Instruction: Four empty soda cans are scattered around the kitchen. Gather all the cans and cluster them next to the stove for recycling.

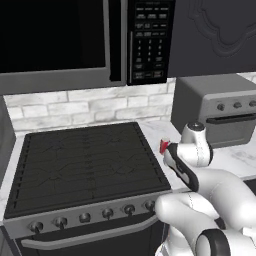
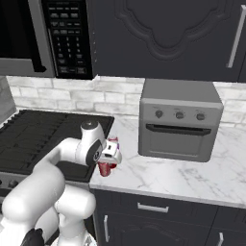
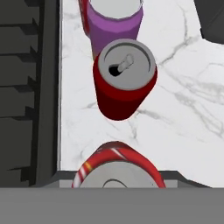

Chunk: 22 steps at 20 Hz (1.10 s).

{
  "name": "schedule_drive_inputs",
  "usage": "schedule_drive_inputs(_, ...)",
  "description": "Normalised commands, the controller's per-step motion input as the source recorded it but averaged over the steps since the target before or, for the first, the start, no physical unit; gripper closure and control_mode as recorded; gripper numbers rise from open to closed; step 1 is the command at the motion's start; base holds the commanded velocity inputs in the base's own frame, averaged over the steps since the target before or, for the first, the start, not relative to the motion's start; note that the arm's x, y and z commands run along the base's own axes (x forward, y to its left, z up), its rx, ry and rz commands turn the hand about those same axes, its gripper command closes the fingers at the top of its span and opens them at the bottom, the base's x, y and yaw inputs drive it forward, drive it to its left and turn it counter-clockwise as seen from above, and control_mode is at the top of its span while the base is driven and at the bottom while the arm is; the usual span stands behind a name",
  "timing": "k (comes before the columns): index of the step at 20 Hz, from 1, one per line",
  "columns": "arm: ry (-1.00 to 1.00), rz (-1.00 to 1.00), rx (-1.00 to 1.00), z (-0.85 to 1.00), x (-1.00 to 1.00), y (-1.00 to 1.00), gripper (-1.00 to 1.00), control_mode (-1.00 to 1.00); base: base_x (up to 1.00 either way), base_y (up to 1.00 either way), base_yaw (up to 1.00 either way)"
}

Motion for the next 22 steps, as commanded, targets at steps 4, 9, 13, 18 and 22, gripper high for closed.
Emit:
schedule_drive_inputs(4,0.00,0.00,0.00,-0.12,0.04,0.00,1.00,-1.00,0.00,0.00,0.00)
schedule_drive_inputs(9,0.00,0.00,0.00,-0.12,0.01,0.00,1.00,-1.00,0.00,0.00,0.00)
schedule_drive_inputs(13,0.00,0.00,0.00,0.00,0.00,0.00,1.00,-1.00,0.00,0.00,0.00)
schedule_drive_inputs(18,0.00,0.00,0.00,0.00,0.00,0.00,-1.00,-1.00,0.00,0.00,0.00)
schedule_drive_inputs(22,0.00,0.00,0.00,0.00,0.00,0.00,-1.00,-1.00,0.00,0.00,0.00)
